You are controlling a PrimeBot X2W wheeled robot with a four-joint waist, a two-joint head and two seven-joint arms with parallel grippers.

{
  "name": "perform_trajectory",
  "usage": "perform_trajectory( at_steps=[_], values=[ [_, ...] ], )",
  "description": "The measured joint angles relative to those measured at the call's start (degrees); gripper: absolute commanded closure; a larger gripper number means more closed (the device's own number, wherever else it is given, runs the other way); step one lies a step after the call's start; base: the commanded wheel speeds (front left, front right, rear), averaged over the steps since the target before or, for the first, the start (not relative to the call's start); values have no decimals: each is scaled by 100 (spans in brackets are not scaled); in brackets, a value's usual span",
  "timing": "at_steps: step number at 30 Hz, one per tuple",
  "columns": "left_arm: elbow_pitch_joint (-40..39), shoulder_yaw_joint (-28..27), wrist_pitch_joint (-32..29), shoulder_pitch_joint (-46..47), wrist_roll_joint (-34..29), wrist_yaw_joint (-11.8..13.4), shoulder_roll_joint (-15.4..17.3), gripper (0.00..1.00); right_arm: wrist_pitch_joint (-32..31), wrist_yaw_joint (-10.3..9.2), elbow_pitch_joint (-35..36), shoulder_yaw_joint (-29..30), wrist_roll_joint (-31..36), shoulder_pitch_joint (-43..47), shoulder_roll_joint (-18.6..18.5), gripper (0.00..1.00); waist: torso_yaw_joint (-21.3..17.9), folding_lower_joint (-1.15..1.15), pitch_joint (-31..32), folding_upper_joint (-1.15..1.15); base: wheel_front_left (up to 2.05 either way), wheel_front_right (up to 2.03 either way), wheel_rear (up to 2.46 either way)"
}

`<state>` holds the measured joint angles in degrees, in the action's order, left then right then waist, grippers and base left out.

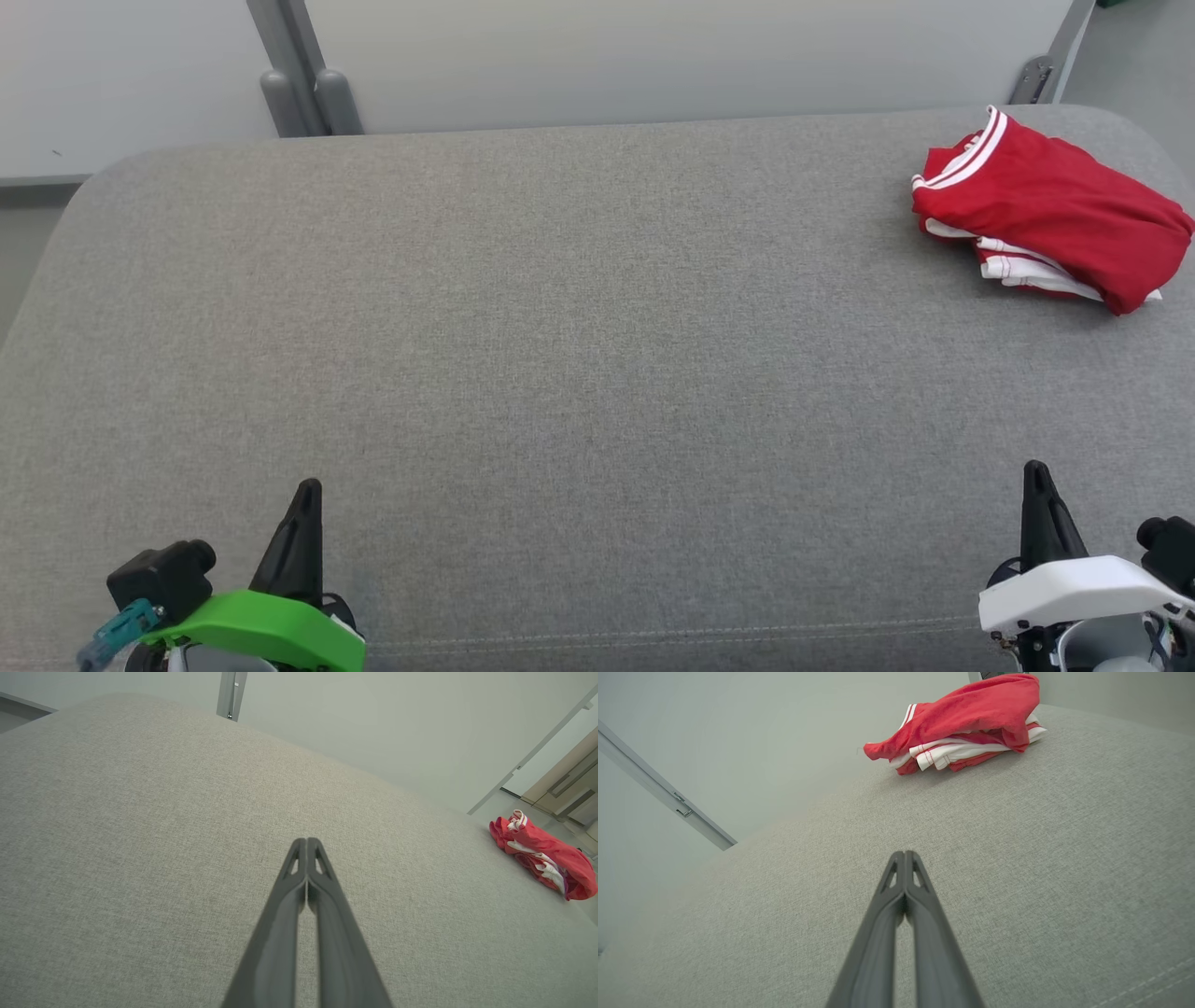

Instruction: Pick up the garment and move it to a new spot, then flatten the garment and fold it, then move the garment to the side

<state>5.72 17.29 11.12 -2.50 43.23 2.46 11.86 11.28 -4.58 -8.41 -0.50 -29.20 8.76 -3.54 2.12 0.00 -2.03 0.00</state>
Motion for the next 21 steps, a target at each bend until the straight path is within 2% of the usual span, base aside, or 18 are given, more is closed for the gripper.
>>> perform_trajectory(
  at_steps=[21],
  values=[
    [226, -511, -437, 15, 1419, -231, -185, 100, -481, 307, -191, 200, -1764, -296, 16, 100, -61, 0, 51, 0, 0, 0, 0]
  ],
)
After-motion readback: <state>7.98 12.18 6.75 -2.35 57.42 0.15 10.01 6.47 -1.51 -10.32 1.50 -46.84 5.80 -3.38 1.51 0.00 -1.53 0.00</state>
